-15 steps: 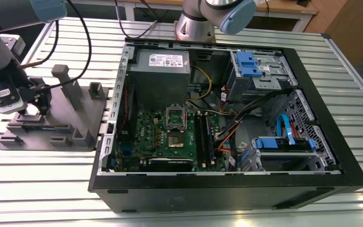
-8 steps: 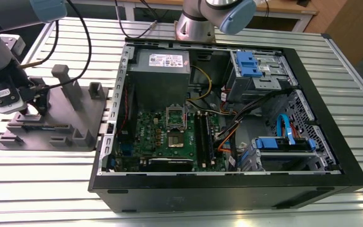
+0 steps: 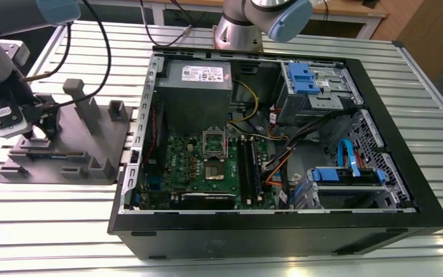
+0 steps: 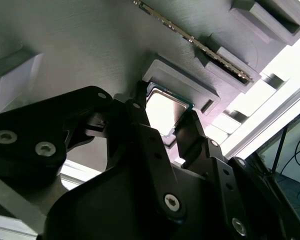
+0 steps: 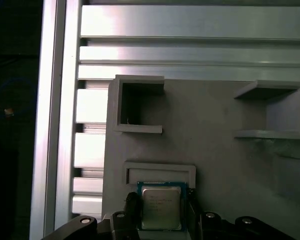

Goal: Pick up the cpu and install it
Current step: 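Pick up the cpu and move it towards the insertion slot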

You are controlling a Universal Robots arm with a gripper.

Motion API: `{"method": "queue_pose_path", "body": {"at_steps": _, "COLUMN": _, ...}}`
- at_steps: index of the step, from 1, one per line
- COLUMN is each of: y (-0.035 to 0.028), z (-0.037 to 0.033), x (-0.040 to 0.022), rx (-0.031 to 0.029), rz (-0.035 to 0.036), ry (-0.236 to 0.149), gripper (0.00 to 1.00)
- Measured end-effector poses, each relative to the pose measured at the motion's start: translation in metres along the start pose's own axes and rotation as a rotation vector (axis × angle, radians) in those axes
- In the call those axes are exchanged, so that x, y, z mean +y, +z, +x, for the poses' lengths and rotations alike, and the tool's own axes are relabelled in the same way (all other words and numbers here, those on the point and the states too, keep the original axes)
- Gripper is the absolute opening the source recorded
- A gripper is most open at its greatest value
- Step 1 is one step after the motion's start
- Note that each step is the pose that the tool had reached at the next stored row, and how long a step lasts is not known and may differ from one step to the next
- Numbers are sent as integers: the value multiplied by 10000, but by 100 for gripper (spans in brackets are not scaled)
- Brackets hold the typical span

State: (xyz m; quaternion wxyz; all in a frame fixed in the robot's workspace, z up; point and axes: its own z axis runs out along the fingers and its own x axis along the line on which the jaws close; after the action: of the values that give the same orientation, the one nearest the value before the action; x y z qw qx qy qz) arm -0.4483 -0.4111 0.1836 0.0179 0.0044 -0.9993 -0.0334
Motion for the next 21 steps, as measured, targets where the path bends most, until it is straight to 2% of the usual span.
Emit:
{"method": "queue_pose_path", "body": {"at_steps": 10, "y": -120, "z": 4, "x": 8, "rx": -2, "rz": -10, "ry": 37, "gripper": 47}}
{"method": "queue_pose_path", "body": {"at_steps": 21, "y": -129, "z": 0, "x": 8, "rx": -9, "rz": -13, "ry": 143, "gripper": 47}}
